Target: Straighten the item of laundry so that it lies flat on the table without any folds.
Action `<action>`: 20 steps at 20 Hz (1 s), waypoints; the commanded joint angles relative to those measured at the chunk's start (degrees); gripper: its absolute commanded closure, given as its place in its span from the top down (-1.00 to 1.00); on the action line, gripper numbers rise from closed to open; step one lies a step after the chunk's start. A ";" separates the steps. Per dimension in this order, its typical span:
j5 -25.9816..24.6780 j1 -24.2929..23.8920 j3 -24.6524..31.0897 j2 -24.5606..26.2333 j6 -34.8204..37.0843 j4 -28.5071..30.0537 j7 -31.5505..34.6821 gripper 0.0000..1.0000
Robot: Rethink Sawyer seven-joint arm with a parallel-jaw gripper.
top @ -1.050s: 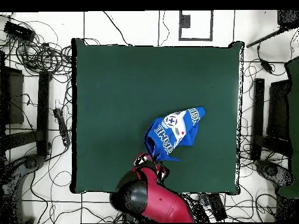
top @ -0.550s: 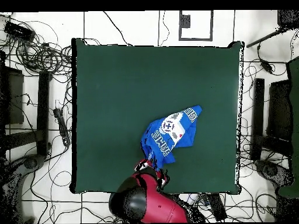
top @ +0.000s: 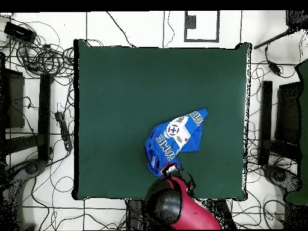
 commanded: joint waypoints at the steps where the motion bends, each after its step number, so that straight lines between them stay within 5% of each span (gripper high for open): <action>1: -3.46 -9.84 5.11 -0.38 15.15 -12.75 -5.69 1.00; 5: -5.93 -16.46 10.06 1.42 17.66 -18.32 -8.63 1.00; 20: -12.61 -21.26 15.31 7.43 19.31 -28.03 -4.21 1.00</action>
